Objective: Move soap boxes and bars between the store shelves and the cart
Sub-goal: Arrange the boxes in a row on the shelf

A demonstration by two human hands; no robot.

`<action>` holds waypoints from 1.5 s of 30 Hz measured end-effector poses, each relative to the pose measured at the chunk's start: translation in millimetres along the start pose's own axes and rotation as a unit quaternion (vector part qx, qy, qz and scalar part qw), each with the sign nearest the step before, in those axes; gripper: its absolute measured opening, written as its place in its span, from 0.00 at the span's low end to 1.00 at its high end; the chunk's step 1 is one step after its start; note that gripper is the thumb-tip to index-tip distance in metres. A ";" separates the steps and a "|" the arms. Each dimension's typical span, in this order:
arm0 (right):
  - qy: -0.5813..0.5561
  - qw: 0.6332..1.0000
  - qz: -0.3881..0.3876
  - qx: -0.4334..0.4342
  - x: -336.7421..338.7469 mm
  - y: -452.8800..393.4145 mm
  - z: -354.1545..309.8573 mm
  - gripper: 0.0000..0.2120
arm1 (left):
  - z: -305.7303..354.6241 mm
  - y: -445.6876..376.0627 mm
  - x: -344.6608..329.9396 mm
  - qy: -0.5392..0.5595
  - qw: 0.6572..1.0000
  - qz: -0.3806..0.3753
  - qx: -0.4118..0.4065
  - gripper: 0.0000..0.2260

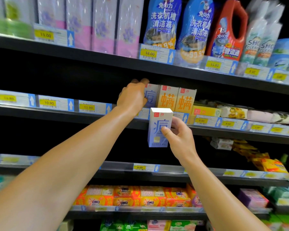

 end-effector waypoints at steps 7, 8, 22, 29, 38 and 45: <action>0.005 1.000 0.010 -0.002 -1.7 1.0 -2.9 0.17 | -2.6 4.8 1.7 0.018 1.000 0.002 0.009 0.29; 0.005 1.000 0.012 -0.002 -1.3 1.2 -4.3 0.17 | -3.5 7.1 3.7 0.023 1.000 0.002 0.012 0.30; 0.005 0.995 0.002 0.097 -14.4 -4.4 -44.4 0.20 | 5.7 85.6 53.0 0.280 0.949 0.083 -0.119 0.22; 0.318 0.943 -0.007 0.095 -14.4 1.0 -11.6 0.32 | -2.0 71.9 76.9 0.232 0.931 0.232 -0.158 0.21; 0.422 0.903 -0.047 0.069 -22.3 5.4 6.6 0.37 | -7.0 52.8 43.2 0.179 0.956 0.185 -0.141 0.22; 0.376 0.924 -0.051 0.039 -24.3 3.8 6.0 0.35 | -10.8 43.2 32.0 0.128 0.971 0.180 -0.094 0.23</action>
Point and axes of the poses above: each hand's wrist, its own y-axis away from the middle knuckle, its own x-axis out of the back of the hand, z = x × y, the point moved 4 cm from there along -y, towards the middle knuckle, and after that the axes turned 10 degrees about -y, right-handed, at the moved point
